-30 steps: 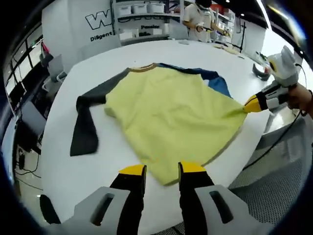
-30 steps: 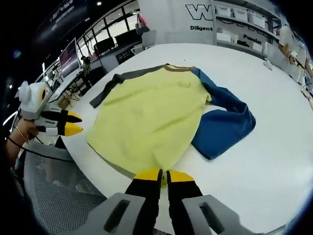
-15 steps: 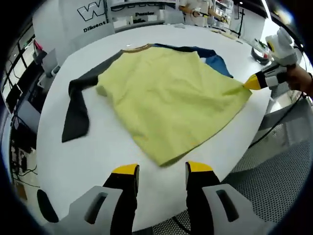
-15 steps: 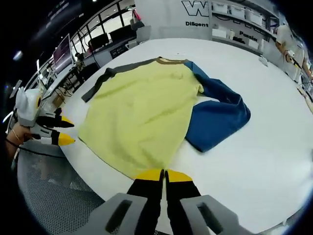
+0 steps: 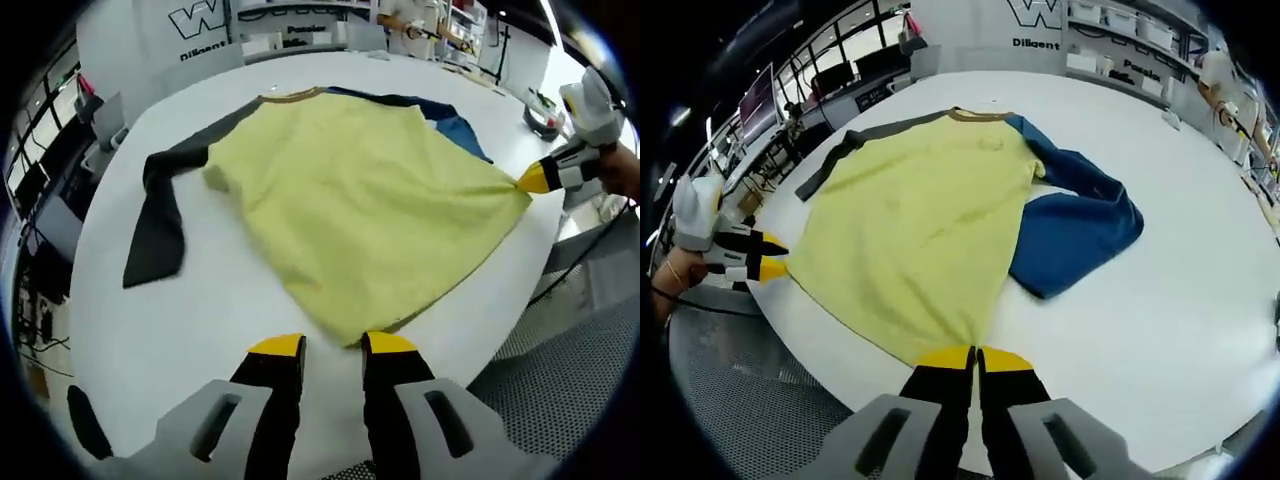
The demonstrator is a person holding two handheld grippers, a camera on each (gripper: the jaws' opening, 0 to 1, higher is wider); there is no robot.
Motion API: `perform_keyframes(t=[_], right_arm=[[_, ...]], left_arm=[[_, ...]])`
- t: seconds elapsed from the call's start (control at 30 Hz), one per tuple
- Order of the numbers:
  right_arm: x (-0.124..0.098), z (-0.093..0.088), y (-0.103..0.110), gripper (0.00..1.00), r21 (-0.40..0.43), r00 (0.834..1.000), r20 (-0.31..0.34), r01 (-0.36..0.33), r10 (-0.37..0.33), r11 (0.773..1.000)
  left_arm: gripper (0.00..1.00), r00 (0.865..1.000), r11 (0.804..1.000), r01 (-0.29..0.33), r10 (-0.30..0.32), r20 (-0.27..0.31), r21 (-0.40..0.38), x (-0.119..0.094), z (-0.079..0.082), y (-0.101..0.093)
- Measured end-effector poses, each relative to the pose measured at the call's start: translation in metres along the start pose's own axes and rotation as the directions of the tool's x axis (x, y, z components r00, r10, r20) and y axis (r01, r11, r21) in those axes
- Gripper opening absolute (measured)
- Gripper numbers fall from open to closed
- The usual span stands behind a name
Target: Fold the garment on the visible template until the final outline fits inside the template.
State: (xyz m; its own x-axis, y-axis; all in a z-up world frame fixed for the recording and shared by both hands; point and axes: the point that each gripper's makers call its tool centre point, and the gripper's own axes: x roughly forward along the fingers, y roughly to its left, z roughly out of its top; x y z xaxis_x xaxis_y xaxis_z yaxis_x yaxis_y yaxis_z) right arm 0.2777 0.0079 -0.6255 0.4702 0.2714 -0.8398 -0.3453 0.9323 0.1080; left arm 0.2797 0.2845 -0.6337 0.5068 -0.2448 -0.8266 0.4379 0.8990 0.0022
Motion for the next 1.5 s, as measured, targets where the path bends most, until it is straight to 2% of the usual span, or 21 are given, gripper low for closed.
perform_keyframes(t=[0.13, 0.2, 0.37, 0.63, 0.83, 1.0, 1.13, 1.2, 1.23, 1.37, 1.5], right_arm=[[0.0, -0.001, -0.001, 0.0, -0.006, 1.0, -0.006, 0.003, -0.003, 1.0], [0.001, -0.001, -0.002, 0.0, -0.014, 1.0, -0.01, 0.008, -0.008, 1.0], [0.003, -0.002, -0.002, 0.0, -0.027, 1.0, -0.018, 0.009, -0.009, 1.0], [0.006, -0.005, -0.004, 0.0, -0.05, 0.999, -0.033, 0.011, -0.013, 0.999], [0.006, -0.002, -0.002, 0.0, -0.059, 1.0, -0.019, -0.002, 0.001, 0.998], [0.007, -0.004, -0.004, 0.0, -0.034, 1.0, -0.027, -0.005, 0.004, 0.999], [0.006, -0.004, -0.004, 0.0, -0.031, 1.0, -0.025, -0.008, 0.007, 1.0], [0.003, 0.0, -0.001, 0.0, -0.046, 1.0, -0.015, -0.007, 0.006, 0.999], [0.001, 0.005, -0.001, 0.0, -0.085, 1.0, 0.006, 0.003, -0.003, 0.996], [-0.003, 0.011, 0.003, 0.17, -0.131, 1.0, 0.02, 0.023, -0.02, 0.991], [-0.007, 0.016, 0.005, 0.27, -0.174, 0.998, 0.028, 0.053, -0.049, 0.983]], left_arm=[[0.06, 0.994, 0.999, 0.032, -0.027, 0.106, -0.038, -0.005, 0.024, -0.003], [0.04, 0.991, 0.998, 0.043, -0.038, 0.127, -0.036, -0.008, 0.034, -0.002], [0.02, 0.989, 0.999, 0.036, -0.036, 0.146, -0.001, -0.006, 0.055, 0.002], [0.02, 0.985, 0.993, 0.063, -0.077, 0.154, 0.096, 0.009, 0.086, -0.007], [0.02, 0.986, 0.988, 0.078, -0.097, 0.138, 0.137, 0.023, 0.096, -0.012], [0.01, 0.983, 0.983, 0.1, -0.122, 0.138, 0.155, 0.031, 0.105, -0.019], [0.01, 0.986, 0.976, 0.081, -0.109, 0.127, 0.202, 0.034, 0.107, -0.019], [0.02, 0.982, 0.98, 0.08, -0.109, 0.154, 0.182, 0.028, 0.11, -0.016], [0.02, 0.979, 0.984, 0.09, -0.116, 0.169, 0.154, 0.025, 0.111, -0.015], [0.03, 0.974, 0.988, 0.098, -0.12, 0.191, 0.122, 0.016, 0.11, -0.011], [0.15, 0.973, 0.991, 0.09, -0.109, 0.205, 0.101, 0.008, 0.108, -0.007]])
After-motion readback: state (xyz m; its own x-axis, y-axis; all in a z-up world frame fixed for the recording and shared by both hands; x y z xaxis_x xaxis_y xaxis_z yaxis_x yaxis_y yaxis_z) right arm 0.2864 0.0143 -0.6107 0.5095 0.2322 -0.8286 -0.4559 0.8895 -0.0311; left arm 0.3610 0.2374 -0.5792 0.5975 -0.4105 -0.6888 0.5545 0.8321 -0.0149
